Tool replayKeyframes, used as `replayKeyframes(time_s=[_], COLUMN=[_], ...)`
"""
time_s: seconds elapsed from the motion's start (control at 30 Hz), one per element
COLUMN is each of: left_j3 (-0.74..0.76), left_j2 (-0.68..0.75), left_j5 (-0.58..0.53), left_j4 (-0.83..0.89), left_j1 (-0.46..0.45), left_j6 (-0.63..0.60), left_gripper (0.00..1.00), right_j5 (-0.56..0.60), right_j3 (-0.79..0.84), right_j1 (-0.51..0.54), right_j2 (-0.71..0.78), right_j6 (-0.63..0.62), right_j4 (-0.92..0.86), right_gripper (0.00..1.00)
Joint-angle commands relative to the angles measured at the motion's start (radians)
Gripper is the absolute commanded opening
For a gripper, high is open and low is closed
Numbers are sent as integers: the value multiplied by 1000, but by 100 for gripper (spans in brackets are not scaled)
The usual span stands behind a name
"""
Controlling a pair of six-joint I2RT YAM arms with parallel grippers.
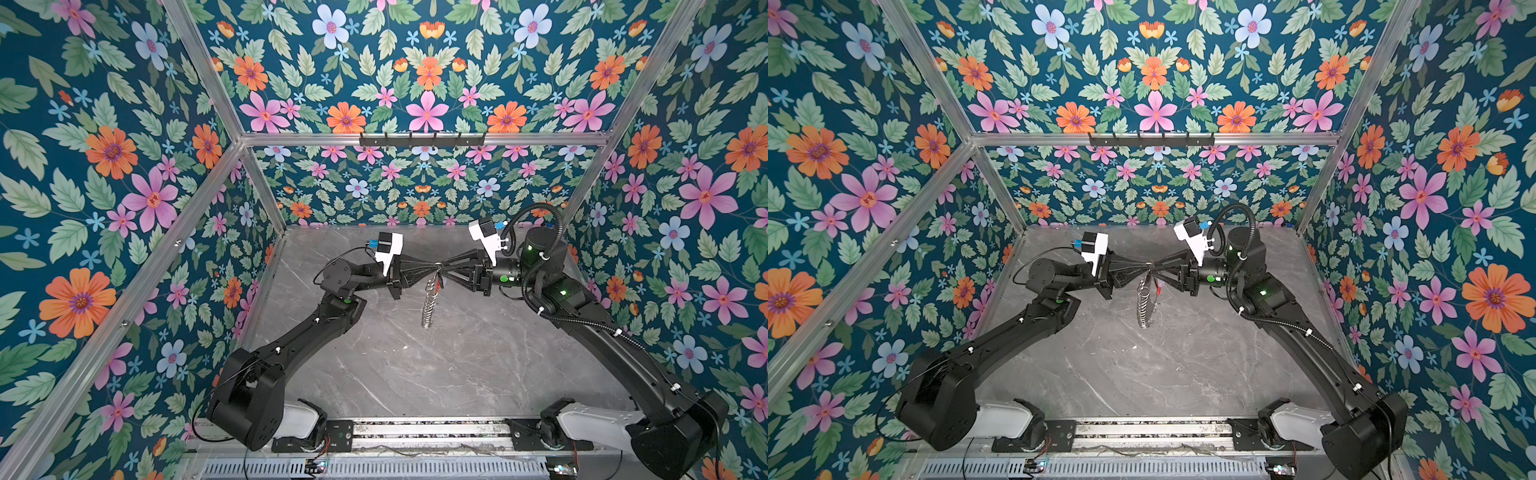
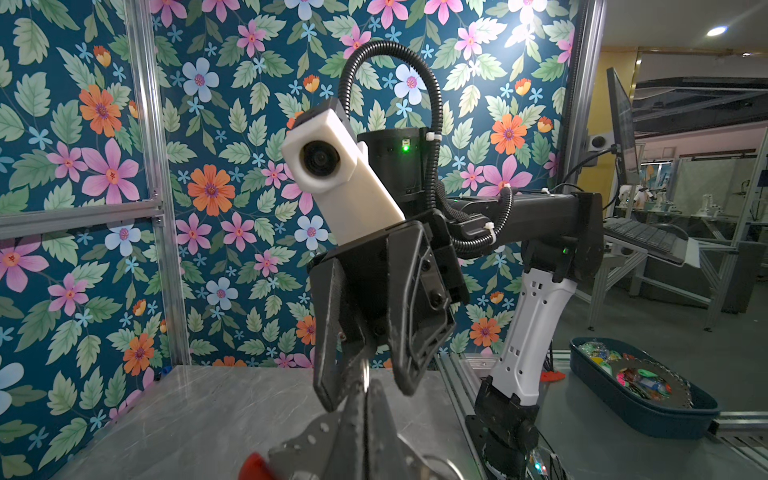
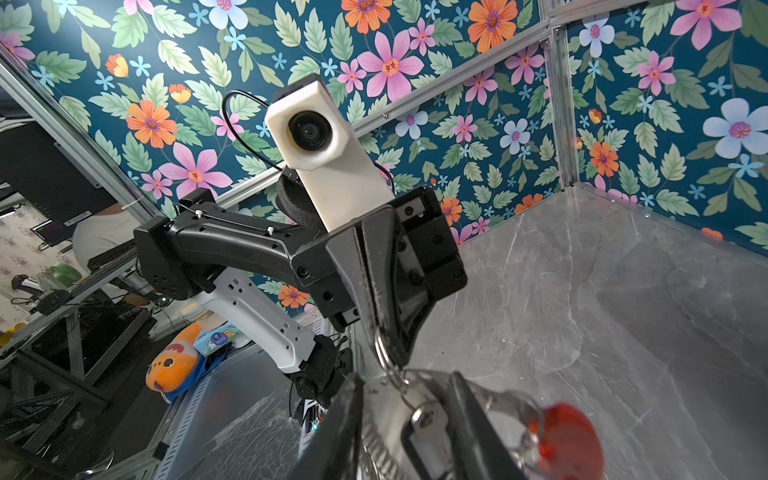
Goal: Put the keys on the keyring
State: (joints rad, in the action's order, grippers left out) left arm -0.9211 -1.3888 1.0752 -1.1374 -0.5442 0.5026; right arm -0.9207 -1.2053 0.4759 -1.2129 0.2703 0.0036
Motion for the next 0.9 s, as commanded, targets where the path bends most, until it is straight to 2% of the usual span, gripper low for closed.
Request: replayKeyframes(time_s=[0.0,0.33,0.43,0.47,0.53,0.63,0.67,0.73,0.8,0.87], left_j3=[-10,-9,-7,-7,-10,-40,-59,-102,-155,-202], left_j2=[-2,-11,-12,-10,13,87,112,135,130,110], left_j5=[5,5,6,8,3,-49,-81,-119,-129,-123], left_j4=[-60,-58,-45,-17,110,515,671,890,1057,1145], left_j1=[-3,-6,-5,-5,-3,-3,-5,-4,-3,-3], left_j6=[19,20,12,-9,-113,-434,-555,-722,-821,-859], left_gripper=[0,0,0,7,23,36,37,35,31,29], right_j5=[-7,13,54,73,105,188,235,312,347,348], right_j3=[-10,-14,-19,-24,-37,-74,-91,-115,-127,-127], right_j1=[1,1,1,1,3,17,28,49,56,58], right_j2=[-4,-3,0,2,4,-2,-5,-13,-24,-28], right_j6=[-3,-18,-49,-69,-119,-236,-288,-368,-405,-414], right_j4=[34,17,-19,-44,-104,-252,-318,-409,-450,-458], right_gripper=[30,0,0,0,0,0,0,0,0,0])
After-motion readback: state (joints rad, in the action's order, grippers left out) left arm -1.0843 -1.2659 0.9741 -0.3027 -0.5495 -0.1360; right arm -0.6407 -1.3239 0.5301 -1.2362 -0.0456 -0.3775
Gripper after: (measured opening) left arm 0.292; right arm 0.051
